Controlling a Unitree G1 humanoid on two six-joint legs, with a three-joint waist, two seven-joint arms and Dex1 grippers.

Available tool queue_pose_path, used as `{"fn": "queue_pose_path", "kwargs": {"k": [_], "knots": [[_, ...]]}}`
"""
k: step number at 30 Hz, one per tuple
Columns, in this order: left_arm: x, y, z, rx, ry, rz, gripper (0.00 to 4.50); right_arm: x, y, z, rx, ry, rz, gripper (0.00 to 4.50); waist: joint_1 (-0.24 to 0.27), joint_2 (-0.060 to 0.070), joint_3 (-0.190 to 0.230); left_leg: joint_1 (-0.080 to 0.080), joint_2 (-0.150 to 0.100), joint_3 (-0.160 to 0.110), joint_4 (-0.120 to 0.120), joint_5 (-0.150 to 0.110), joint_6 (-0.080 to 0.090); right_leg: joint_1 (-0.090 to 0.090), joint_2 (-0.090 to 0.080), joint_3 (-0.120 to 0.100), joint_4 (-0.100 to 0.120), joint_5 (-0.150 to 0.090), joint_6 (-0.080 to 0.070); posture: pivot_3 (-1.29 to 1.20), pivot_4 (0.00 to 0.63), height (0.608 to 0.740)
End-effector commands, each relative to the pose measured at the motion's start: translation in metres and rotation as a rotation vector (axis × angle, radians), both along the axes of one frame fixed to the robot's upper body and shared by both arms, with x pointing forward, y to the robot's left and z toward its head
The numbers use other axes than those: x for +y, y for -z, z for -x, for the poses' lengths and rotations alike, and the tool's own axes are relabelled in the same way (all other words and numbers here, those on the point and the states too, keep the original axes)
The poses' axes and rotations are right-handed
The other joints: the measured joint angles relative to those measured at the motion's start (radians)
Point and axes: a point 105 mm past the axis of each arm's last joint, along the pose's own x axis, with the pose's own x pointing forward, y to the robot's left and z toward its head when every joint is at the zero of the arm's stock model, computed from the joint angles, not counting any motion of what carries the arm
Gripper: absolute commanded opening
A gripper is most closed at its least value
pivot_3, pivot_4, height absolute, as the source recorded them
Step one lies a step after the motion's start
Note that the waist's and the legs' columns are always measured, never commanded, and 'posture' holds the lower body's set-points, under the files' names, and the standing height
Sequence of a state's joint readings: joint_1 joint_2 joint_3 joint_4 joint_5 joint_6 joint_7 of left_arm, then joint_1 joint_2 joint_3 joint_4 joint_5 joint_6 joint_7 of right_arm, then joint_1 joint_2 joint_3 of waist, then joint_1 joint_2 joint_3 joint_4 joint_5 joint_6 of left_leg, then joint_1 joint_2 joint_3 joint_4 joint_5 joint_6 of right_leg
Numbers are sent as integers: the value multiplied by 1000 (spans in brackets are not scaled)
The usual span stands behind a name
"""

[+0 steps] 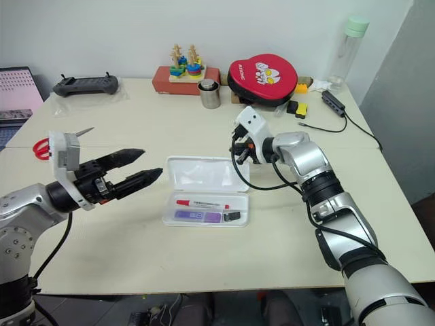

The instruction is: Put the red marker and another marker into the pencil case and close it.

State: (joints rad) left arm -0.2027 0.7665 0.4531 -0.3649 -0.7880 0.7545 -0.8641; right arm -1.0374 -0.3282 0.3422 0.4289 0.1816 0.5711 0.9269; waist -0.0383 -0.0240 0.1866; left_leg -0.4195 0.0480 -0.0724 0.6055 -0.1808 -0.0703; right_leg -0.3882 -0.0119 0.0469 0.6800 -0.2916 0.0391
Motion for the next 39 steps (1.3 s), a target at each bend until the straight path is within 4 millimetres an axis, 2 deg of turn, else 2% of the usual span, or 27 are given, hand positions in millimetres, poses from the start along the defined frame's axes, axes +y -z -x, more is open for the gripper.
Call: {"fn": "queue_pose_path", "kwargs": {"k": [1, 5, 9, 13, 15, 17, 20, 22, 24, 26, 29, 33, 39], "knots": [[-6, -13, 11, -46, 50, -37, 4500, 9, 5, 30, 20, -170, 42, 19, 1, 0, 0, 0, 0, 0, 0, 0, 0, 0, 0, 0, 0, 0, 0, 0, 150, 740], [-7, -10, 16, -20, 90, -62, 4500, 8, 18, 52, 48, -248, 76, 19, 1, 0, 0, 1, 0, 0, 0, 0, 0, 0, 0, -1, 0, 0, 0, 0, 150, 740], [-12, -5, 21, 14, 141, -87, 4500, 11, 42, 65, 70, -272, 136, 19, 0, 0, 0, 1, 0, 0, 0, 0, 0, 0, 0, 0, 0, 0, 0, 0, 150, 740], [-15, -4, 20, 28, 164, -87, 4500, 6, 75, 68, 89, -240, 238, 19, 0, 0, 0, 1, 0, 0, 0, 0, 0, 0, 0, 0, 0, -1, 1, 0, 150, 740], [-16, -4, 18, 30, 168, -95, 4500, 1, 84, 66, 96, -214, 263, 19, 0, 0, 0, 1, 0, 0, 0, 0, 0, 0, 0, 0, 0, -1, 1, 0, 150, 740], [-16, -3, 14, 39, 165, -96, 4500, -2, 80, 65, 111, -197, 233, 19, 0, -1, -1, 3, 1, 0, 0, 0, 0, 1, 0, 0, 0, -2, 2, 0, 150, 740], [-13, -2, -8, 33, 76, -92, 4500, -9, 33, 62, 29, -173, -24, 19, 11, -2, -1, 3, 1, 0, 0, 0, 0, 2, 0, 0, 0, -3, 5, 0, 150, 740], [-17, -2, -17, 38, 60, -48, 4500, -21, 13, 63, -21, -145, -122, 19, 15, 0, 0, 2, 0, -1, 2, 0, 0, 2, 0, -1, 0, -2, 6, 0, 150, 740], [-19, 1, -27, 35, 39, -18, 4500, -35, 5, 58, -19, -64, -175, 370, 12, 0, 0, 1, -1, 0, 2, 0, 0, 2, -1, 0, 0, -2, 7, 0, 150, 740], [-14, 15, -38, 53, -13, -49, 4500, -55, 2, 56, -3, 20, -204, 772, 10, -1, 0, 1, -1, 1, 2, 0, 0, 2, -1, 0, -1, -1, 7, 0, 150, 740], [-2, 25, -49, 60, -68, -101, 4500, -78, -5, 55, -12, 118, -230, 1534, 9, -1, 0, 2, -1, 0, 0, 0, 0, 2, -1, 0, 0, 0, 1, 0, 150, 740], [26, 30, -68, 38, -182, -185, 4500, -103, -14, 59, -35, 202, -230, 2506, 3, -1, 0, 1, 0, 0, -1, 0, 0, 0, -1, 0, 0, -1, 0, 0, 150, 740], [54, 30, -79, 21, -255, -218, 4500, -120, -17, 64, -40, 255, -210, 3933, 5, -1, 0, 1, -1, 1, -1, 0, 0, 0, -1, 0, 0, -1, 1, 0, 150, 740]]}}
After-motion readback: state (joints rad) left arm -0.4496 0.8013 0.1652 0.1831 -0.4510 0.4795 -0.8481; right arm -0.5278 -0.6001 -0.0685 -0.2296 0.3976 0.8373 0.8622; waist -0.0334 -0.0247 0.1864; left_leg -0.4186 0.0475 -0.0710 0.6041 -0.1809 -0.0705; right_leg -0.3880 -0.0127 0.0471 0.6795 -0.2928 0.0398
